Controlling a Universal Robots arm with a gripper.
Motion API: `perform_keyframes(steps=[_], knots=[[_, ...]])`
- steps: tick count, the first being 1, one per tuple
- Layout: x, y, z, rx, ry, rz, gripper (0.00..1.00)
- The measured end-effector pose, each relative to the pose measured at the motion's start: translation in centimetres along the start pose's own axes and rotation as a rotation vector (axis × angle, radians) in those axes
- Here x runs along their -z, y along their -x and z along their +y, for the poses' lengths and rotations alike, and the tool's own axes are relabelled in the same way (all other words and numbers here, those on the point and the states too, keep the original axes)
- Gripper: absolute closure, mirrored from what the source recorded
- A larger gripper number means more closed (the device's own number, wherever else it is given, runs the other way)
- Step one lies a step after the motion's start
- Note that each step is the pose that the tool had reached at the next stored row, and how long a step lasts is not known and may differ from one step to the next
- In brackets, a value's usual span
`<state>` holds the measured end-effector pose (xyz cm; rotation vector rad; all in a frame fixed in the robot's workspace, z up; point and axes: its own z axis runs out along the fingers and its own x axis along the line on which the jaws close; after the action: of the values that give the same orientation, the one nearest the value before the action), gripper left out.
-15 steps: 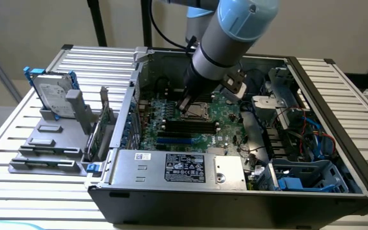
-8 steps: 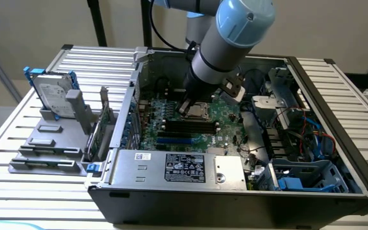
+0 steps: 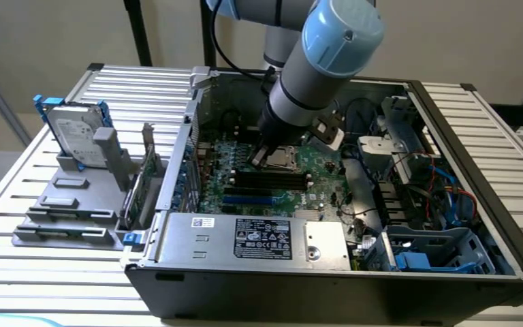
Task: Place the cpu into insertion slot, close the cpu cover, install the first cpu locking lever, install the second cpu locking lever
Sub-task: 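Install the second cpu locking lever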
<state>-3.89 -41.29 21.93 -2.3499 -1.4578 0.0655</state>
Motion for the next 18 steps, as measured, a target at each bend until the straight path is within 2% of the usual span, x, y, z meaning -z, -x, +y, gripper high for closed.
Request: perform_keyframes(steps=[13, 18], knots=[[-1.72, -0.2, -0.36, -0.001, 0.0001, 0.0003, 0.89], [-2.18, -0.2, -0.22, -0.001, 0.0001, 0.0002, 0.89]])
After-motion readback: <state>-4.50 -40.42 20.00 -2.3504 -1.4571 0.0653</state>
